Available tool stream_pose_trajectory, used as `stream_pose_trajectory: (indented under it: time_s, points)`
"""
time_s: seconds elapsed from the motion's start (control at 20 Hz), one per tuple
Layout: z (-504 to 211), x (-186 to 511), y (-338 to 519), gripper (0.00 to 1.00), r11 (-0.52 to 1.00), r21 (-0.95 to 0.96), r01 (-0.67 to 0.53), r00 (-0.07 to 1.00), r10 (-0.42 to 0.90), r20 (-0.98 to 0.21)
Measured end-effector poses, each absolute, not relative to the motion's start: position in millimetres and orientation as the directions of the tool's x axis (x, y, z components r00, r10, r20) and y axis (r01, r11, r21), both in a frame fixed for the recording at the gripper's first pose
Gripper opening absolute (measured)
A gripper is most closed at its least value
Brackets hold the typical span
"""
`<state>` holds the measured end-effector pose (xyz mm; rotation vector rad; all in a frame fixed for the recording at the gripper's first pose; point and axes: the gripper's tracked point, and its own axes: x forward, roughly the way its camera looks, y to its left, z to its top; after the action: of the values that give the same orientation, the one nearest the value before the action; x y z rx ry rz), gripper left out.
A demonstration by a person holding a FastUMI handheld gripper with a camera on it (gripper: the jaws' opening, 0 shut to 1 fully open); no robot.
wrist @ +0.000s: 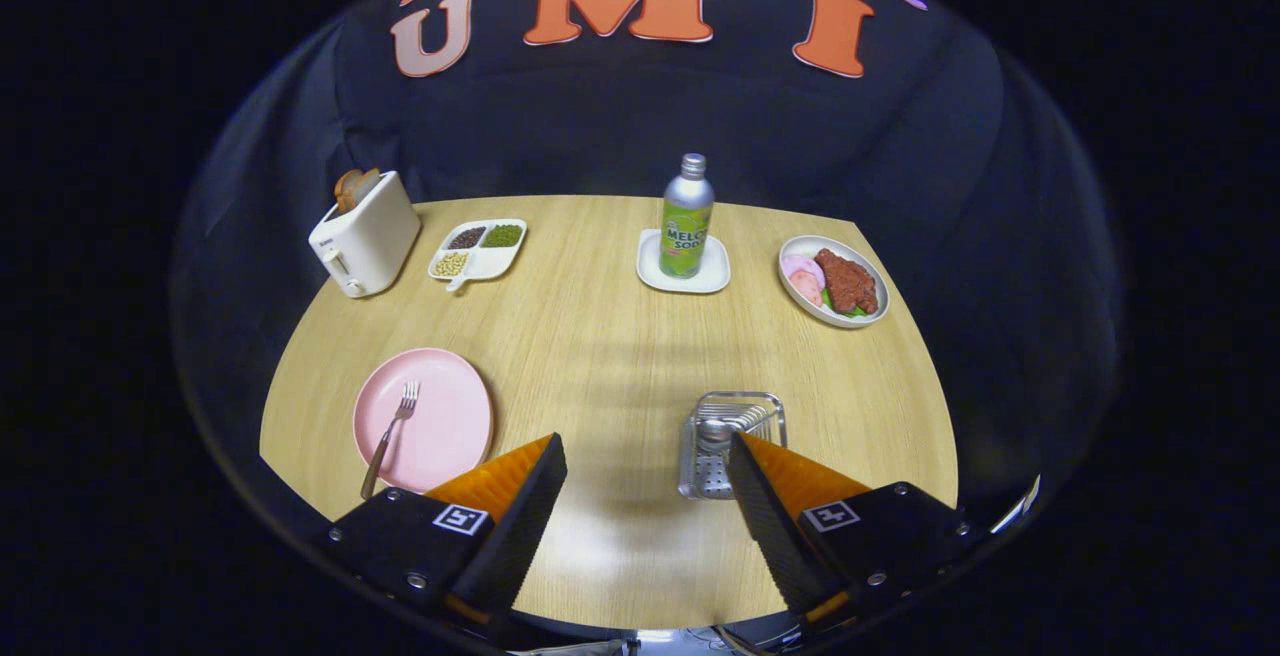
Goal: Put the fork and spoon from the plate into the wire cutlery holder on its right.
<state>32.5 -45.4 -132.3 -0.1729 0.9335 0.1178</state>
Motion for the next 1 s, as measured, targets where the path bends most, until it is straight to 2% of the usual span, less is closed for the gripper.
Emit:
stream_pose_trajectory:
  time_s: [0.25,0.5,1.0]
  points:
    - [-144.0,23.7,33.7,0.98,0.960,-0.053,-0.275,0.613,0.133,-0.779]
    - [-164.4,16.3,97.7,0.98,0.946,-0.017,-0.325,0.657,0.212,-0.724]
    - [-218.2,-9.0,173.3,0.98,0.949,0.049,-0.312,0.695,0.263,-0.669]
